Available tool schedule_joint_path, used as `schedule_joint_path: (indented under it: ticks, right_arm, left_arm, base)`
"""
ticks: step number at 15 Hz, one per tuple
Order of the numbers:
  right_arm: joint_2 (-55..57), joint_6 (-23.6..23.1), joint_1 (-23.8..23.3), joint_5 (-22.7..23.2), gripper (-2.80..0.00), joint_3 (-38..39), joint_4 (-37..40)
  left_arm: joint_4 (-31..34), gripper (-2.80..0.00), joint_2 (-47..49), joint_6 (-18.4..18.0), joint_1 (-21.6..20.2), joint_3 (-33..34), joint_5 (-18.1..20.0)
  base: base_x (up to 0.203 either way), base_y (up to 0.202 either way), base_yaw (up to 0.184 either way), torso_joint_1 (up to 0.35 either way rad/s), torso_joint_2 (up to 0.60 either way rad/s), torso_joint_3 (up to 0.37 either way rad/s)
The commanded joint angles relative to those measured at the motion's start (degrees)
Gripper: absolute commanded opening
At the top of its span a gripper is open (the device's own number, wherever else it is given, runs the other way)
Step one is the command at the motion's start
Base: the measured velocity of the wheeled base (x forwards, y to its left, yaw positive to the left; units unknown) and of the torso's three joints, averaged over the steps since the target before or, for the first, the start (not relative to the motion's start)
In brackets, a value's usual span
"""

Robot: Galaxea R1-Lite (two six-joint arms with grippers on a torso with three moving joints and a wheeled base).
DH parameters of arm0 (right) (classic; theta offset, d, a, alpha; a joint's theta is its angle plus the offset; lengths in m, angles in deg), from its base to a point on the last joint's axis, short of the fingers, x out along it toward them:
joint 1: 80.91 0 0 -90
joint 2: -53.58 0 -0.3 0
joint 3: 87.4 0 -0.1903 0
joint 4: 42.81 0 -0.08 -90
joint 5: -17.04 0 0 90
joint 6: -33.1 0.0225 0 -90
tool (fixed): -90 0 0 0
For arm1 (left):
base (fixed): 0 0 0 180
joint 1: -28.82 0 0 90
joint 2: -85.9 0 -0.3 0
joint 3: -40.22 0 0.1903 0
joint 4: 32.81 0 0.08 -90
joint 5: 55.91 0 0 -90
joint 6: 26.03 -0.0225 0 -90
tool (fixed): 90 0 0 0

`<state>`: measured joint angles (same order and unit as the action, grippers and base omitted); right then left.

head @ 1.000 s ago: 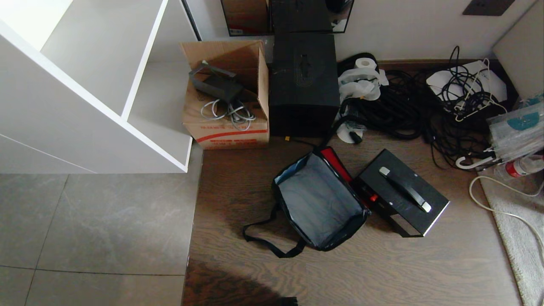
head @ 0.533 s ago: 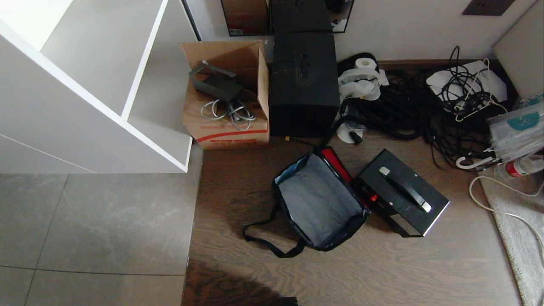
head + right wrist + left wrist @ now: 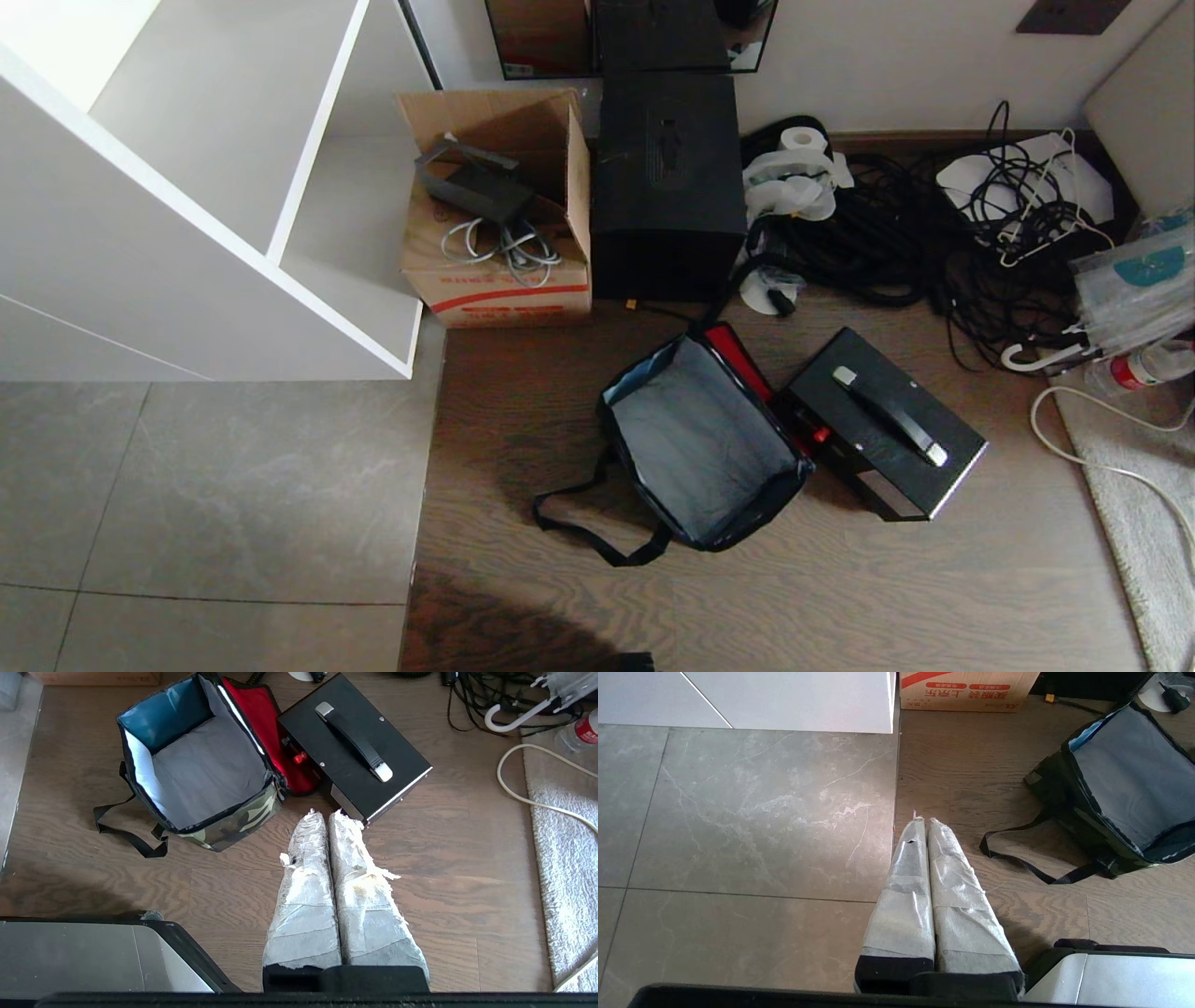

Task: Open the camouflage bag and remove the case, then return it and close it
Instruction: Grip the handle again

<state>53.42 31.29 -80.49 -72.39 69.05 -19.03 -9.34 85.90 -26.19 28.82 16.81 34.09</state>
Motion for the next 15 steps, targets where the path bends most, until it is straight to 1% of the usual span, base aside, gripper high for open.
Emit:
schedule_joint_path:
  ticks: [1,15]
  right_arm:
    - [0.16,-0.03,0.02,0.04,-2.80,0.01,0.02]
    - [0.16,-0.03,0.02,0.04,-2.80,0.01,0.02]
  left_arm:
    - [-0.01,-2.80,0.00,-0.02,0.00,-0.04,0.00]
    - [-0.01,-2.80,0.00,-0.11,0.00,-0.01,0.00]
  base:
    - [0.000,0.000,0.000,0.000,0.00,0.000]
    - [0.000,0.000,0.000,0.000,0.00,0.000]
